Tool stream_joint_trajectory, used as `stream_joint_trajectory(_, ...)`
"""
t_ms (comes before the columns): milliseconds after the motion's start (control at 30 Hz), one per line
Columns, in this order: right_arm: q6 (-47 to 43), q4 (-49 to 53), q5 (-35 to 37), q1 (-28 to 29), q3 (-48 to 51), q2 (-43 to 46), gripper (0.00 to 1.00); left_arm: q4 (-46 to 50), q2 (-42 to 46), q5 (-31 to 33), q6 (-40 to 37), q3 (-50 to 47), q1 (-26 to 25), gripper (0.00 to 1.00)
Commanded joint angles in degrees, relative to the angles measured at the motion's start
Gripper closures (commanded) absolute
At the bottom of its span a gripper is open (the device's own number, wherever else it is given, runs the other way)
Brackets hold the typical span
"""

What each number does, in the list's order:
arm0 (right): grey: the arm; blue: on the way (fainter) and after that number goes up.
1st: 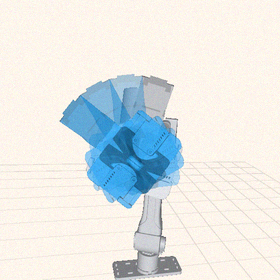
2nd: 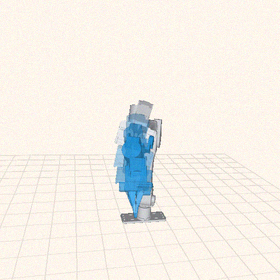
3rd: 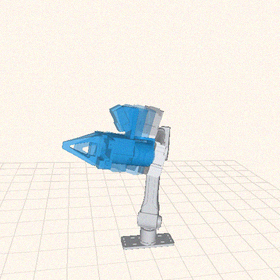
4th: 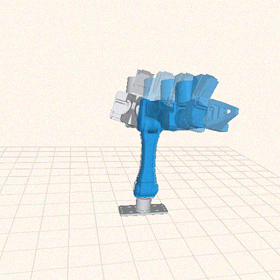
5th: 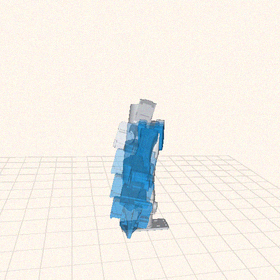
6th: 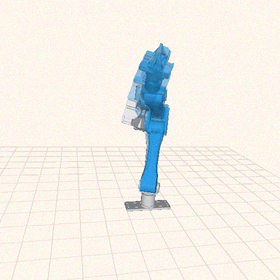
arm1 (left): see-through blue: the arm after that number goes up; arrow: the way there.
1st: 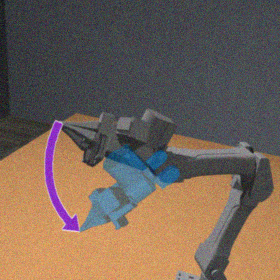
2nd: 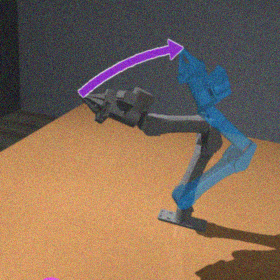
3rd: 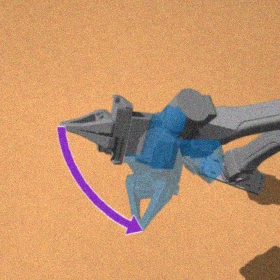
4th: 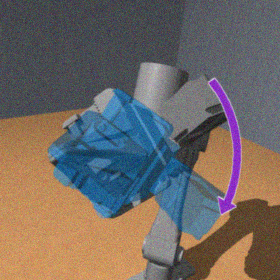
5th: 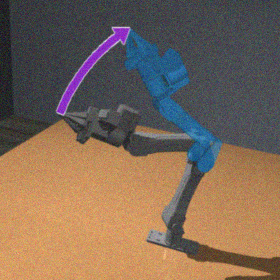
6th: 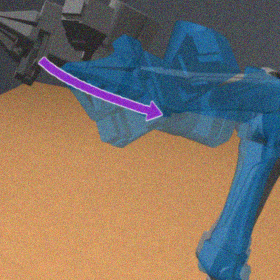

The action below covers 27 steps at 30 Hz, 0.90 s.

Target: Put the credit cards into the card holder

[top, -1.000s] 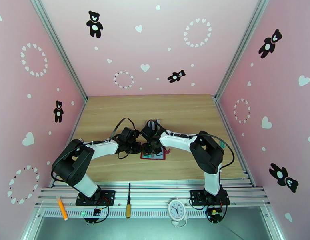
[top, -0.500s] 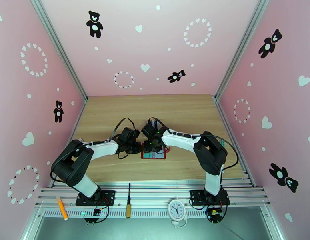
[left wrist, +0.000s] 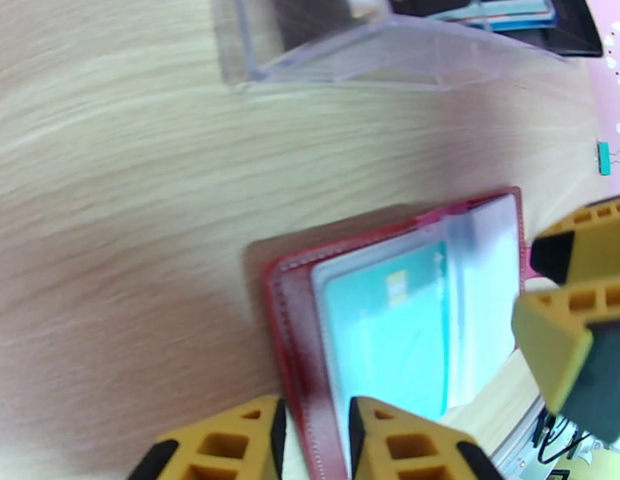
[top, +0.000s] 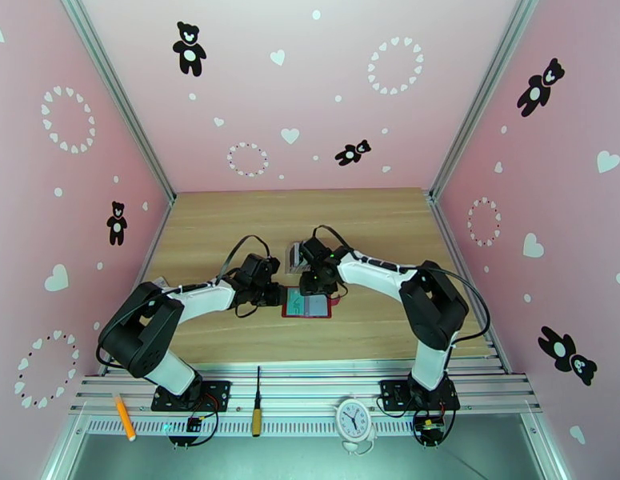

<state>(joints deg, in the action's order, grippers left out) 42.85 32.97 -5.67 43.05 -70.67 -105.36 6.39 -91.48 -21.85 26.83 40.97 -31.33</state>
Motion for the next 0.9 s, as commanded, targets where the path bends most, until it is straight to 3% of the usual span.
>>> stream_joint_trajectory(0,-0.8,-0.4,-0.6,-0.6,1.4,2.0,0.53,-2.1,1.1,-3.6,0.2,-1.1,-0.5,0.73)
stream_joint_trajectory(867,-1.2,-1.7,-2.2,-1.9,1.5,-0.2,0.53,0.2,-1.7,-3.4,-0.7,0.5,-0.6,0.71)
